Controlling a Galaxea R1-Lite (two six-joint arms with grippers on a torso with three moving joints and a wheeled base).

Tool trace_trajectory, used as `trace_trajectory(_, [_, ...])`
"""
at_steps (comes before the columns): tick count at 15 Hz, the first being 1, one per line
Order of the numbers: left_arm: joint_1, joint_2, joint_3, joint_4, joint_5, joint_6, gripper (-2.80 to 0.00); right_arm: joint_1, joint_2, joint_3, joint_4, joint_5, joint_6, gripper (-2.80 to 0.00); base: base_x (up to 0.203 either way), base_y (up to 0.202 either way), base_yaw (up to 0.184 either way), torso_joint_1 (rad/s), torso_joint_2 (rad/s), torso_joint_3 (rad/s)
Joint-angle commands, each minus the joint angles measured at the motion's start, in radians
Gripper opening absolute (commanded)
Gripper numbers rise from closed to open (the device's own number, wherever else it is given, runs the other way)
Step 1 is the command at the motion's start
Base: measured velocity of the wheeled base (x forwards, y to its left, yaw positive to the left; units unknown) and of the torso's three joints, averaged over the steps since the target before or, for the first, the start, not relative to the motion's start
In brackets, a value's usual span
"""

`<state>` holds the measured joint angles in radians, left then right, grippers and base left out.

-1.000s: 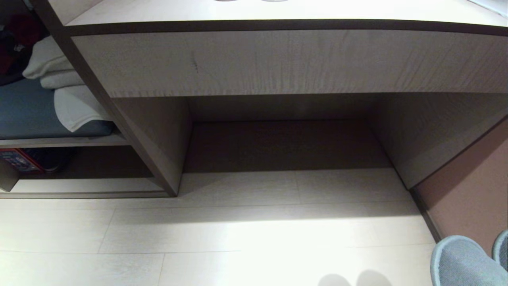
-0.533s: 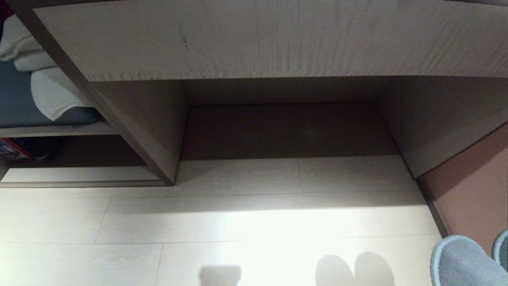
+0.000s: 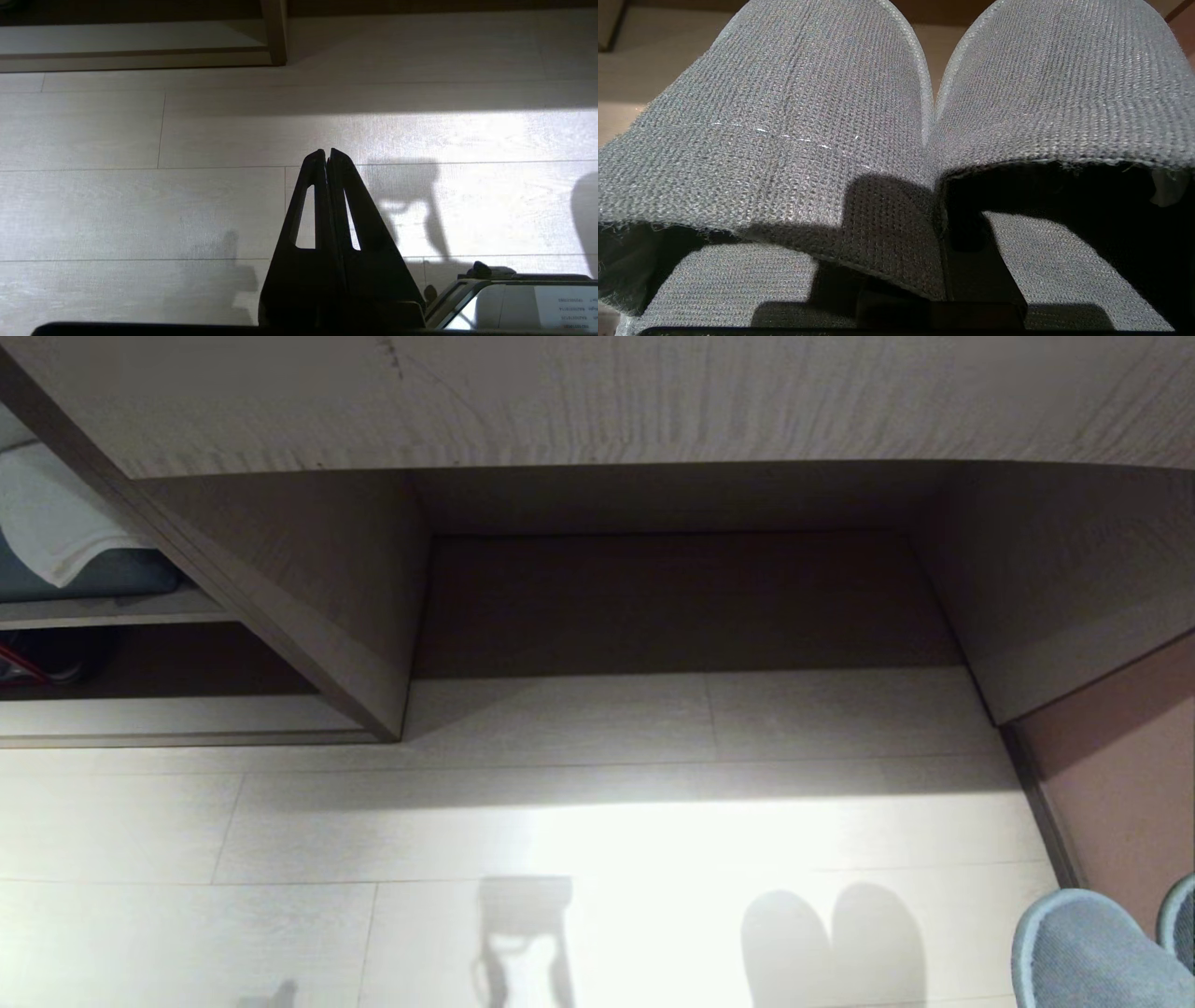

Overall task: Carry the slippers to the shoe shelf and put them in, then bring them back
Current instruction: Place the slippers on the floor

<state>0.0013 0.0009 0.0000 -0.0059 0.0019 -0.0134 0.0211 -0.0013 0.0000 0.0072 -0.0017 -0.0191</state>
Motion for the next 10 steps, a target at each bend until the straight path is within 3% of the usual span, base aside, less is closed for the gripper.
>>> trace_trajectory(1, [0.002, 0.001, 0.0, 0.0, 0.0, 0.0, -2.8, 0.0, 0.0, 0.002, 0.0, 0.0, -0.001, -2.8, 0.0, 0.0, 0.0, -0.001, 0.01, -0.2])
trace_trajectory(10, [0.0, 0.001, 0.0, 0.0, 0.001, 0.0, -2.8, 0.0, 0.0, 0.002, 0.0, 0.0, -0.001, -2.8, 0.0, 0.0, 0.0, 0.002, 0.0, -0.199])
